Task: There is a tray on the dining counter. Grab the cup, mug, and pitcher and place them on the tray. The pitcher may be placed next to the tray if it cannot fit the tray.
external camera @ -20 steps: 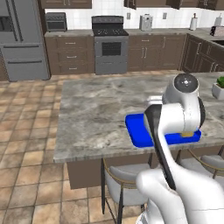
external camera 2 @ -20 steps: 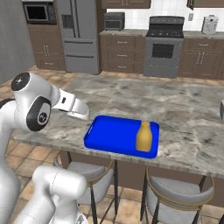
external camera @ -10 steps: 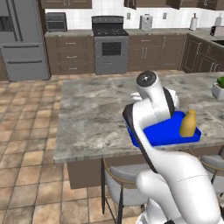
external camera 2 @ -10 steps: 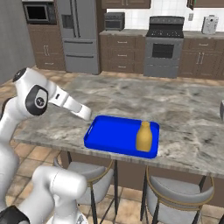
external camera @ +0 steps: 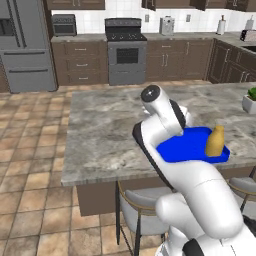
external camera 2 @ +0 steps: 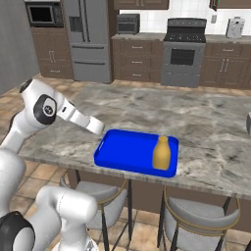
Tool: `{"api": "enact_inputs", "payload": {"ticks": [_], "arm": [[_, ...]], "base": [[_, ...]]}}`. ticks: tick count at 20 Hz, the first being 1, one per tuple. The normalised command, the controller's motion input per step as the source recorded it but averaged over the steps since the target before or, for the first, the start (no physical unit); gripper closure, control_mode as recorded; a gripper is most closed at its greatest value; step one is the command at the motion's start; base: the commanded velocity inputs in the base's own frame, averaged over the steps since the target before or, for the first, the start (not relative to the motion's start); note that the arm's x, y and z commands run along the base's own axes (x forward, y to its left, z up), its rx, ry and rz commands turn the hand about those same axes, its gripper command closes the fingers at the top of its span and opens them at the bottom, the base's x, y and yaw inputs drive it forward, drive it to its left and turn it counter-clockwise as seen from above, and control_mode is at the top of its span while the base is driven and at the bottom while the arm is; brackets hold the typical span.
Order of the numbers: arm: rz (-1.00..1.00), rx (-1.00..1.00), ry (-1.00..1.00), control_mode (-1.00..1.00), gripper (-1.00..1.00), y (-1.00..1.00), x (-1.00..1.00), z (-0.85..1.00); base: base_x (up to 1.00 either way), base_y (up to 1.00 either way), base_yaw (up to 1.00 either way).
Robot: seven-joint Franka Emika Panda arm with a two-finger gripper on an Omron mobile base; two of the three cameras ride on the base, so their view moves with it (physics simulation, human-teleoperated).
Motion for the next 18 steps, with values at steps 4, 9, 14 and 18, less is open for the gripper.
{"api": "enact_inputs", "payload": {"ticks": [4,9,14,18], "arm": [[-0.02,-0.01,-0.14,-1.00,1.00,-0.01,0.23,-0.35],[-0.03,-0.02,-0.08,-1.00,1.00,-0.04,0.30,-0.29],[-0.05,0.00,-0.07,-1.00,1.00,0.00,0.23,-0.27],[-0.08,0.00,-0.05,-1.00,1.00,-0.05,0.25,-0.26]], "base": [[0.00,0.00,0.00],[0.00,0.00,0.00],[0.00,0.00,0.00],[0.00,0.00,0.00]]}}
